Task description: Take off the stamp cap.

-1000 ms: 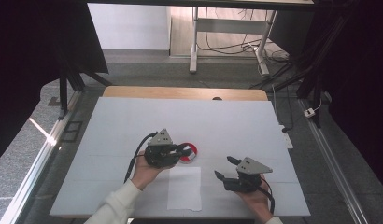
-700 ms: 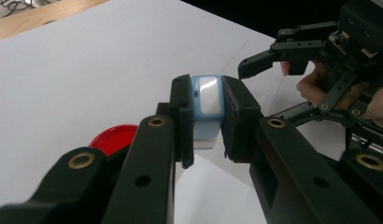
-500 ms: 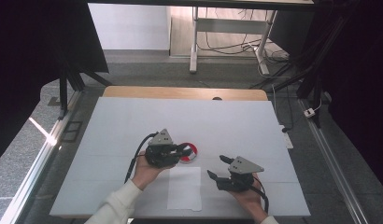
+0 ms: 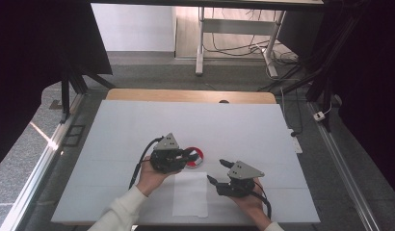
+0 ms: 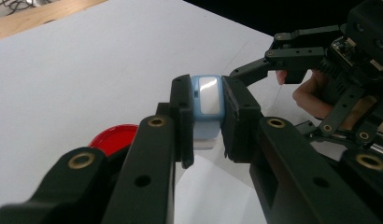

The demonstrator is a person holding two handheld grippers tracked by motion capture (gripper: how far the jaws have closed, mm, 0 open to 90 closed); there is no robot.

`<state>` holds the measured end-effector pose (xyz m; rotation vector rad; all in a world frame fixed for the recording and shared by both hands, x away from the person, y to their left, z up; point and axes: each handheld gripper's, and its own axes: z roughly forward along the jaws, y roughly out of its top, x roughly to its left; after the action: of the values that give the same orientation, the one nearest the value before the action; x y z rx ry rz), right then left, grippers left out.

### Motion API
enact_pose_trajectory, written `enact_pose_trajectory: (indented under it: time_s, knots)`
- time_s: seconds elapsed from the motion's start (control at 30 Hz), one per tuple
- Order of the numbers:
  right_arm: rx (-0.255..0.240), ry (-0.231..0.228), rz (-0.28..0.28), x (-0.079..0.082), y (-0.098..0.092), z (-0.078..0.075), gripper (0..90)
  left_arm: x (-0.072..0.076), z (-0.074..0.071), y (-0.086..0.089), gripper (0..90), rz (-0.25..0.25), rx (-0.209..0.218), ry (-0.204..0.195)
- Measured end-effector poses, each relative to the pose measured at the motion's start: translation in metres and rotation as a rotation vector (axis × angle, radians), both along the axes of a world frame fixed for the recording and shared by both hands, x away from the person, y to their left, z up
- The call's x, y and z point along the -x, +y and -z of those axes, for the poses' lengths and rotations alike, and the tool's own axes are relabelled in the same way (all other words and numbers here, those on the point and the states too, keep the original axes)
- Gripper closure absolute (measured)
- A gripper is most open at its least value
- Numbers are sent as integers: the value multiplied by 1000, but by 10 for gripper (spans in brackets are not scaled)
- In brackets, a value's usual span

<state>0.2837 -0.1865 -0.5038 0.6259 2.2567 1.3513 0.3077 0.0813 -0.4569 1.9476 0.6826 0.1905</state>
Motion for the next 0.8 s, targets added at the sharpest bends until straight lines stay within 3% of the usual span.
enact_pose_trajectory:
  time_s: [0.8]
  knots:
    - [24, -19, 0, -3, 28, -1, 326, -1, 3, -5, 756, -2, 2, 6]
